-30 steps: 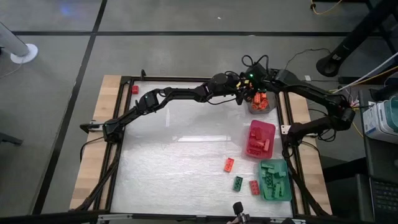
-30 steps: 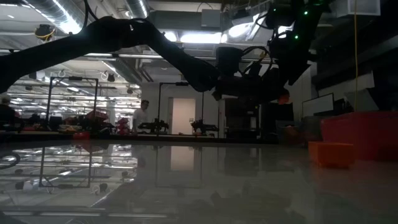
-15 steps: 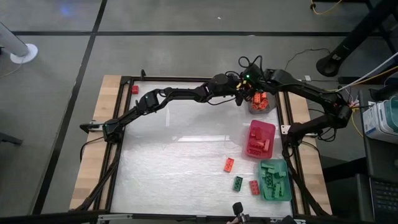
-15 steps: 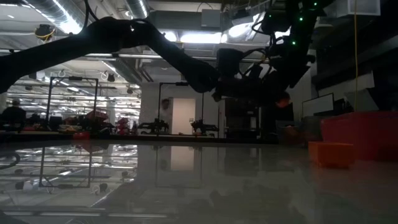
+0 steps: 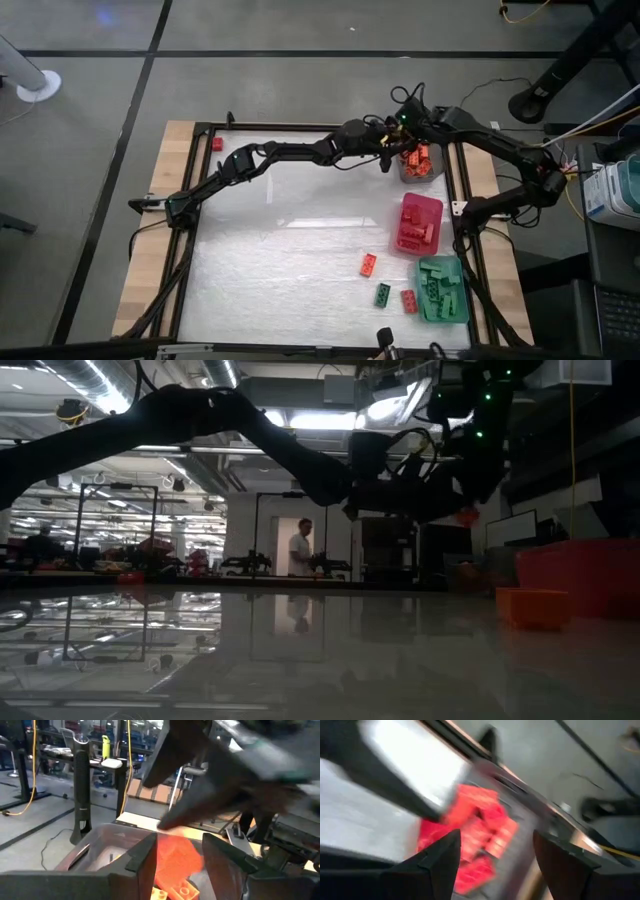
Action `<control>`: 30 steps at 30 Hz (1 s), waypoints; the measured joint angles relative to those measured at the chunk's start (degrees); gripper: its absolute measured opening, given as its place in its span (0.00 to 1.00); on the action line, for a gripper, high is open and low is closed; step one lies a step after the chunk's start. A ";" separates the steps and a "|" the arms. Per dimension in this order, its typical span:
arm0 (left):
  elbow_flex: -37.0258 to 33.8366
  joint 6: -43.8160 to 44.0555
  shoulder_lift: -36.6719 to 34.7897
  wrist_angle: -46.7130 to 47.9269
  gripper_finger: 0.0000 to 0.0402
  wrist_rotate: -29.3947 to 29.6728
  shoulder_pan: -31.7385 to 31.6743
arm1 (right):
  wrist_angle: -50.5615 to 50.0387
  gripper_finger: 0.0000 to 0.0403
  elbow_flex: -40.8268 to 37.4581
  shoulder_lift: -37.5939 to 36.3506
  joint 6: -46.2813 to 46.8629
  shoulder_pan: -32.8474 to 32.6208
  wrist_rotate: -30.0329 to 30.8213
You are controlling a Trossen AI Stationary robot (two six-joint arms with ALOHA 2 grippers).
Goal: Sort blocks
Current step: Put the orange game piece into the black bin, then put the red game piece into the red bin
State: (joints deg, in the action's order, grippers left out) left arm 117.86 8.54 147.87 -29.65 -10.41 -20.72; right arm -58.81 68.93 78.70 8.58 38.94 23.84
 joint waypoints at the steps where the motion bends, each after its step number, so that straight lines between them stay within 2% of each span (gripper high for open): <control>1: 0.00 0.00 0.00 0.00 0.36 0.03 0.04 | -1.40 0.62 0.00 0.00 0.03 0.52 1.49; 6: 0.00 0.00 0.00 0.04 0.36 0.07 0.04 | -8.11 0.62 0.00 -0.02 3.97 3.30 8.13; 11: 0.00 0.73 0.00 0.61 0.36 -0.40 0.02 | -10.80 0.62 0.00 -0.02 4.79 5.13 7.56; 18: -0.02 5.81 -2.57 3.42 0.36 -8.59 -0.05 | -10.70 0.62 0.00 -0.02 3.73 4.91 2.84; 21: -0.02 5.48 -6.33 12.46 0.36 -10.98 -0.81 | -10.63 0.62 0.07 -0.26 2.51 4.95 -0.52; 25: 0.00 -3.44 -13.73 32.87 0.36 -10.91 -2.39 | -10.71 0.62 0.07 -0.64 1.44 4.88 -2.06; 28: 0.04 -9.81 -19.65 49.76 0.36 -7.63 -3.97 | -10.70 0.62 0.07 -0.81 1.43 4.37 -2.06; 30: 0.04 -10.39 -23.03 60.88 0.36 -2.10 -5.06 | -10.77 0.62 0.07 -0.83 1.44 3.49 -2.43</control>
State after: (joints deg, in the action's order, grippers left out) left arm 117.91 -1.85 124.84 31.23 -12.52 -25.78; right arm -69.58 68.99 77.87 10.02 42.43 21.41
